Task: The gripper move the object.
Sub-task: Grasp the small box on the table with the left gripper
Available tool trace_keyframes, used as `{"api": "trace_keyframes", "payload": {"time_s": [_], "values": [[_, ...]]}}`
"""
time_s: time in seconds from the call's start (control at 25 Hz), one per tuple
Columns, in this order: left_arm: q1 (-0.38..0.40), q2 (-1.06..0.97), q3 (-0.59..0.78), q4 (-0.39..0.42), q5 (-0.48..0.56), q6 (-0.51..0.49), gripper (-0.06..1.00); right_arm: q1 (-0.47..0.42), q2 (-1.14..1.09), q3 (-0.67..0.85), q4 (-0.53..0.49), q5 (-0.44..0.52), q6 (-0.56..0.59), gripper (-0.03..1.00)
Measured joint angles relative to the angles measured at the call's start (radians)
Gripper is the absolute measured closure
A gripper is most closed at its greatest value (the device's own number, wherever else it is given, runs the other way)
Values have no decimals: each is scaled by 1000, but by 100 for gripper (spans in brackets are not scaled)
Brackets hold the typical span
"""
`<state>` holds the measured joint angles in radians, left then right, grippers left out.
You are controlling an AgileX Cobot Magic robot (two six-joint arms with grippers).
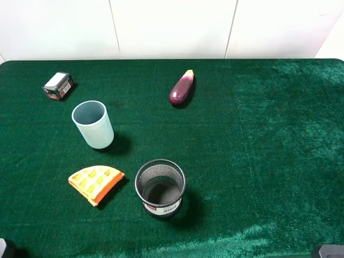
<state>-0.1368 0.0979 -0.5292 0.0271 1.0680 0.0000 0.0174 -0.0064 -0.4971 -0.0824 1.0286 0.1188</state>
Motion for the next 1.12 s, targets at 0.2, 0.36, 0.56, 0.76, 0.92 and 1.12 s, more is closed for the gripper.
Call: {"api": "trace_keyframes", "payload": {"time_s": [0.2,0.36,0.56,0.76,0.92,1.12], "values": [[0,139,-51,0,-25,0,-3,0,0,0,0,0,0,27],[0,249,-97,0,-46,-6,-3,0,0,0,0,0,0,27],[0,384,-162,9,-73,-6,-3,0,0,0,0,0,0,27],[0,512,-230,44,-92,-29,-3,0,0,0,0,0,0,27],[0,611,-287,69,-96,-50,-3,0,0,0,0,0,0,27],[0,731,-365,120,-96,-57,-3,0,0,0,0,0,0,27]]}}
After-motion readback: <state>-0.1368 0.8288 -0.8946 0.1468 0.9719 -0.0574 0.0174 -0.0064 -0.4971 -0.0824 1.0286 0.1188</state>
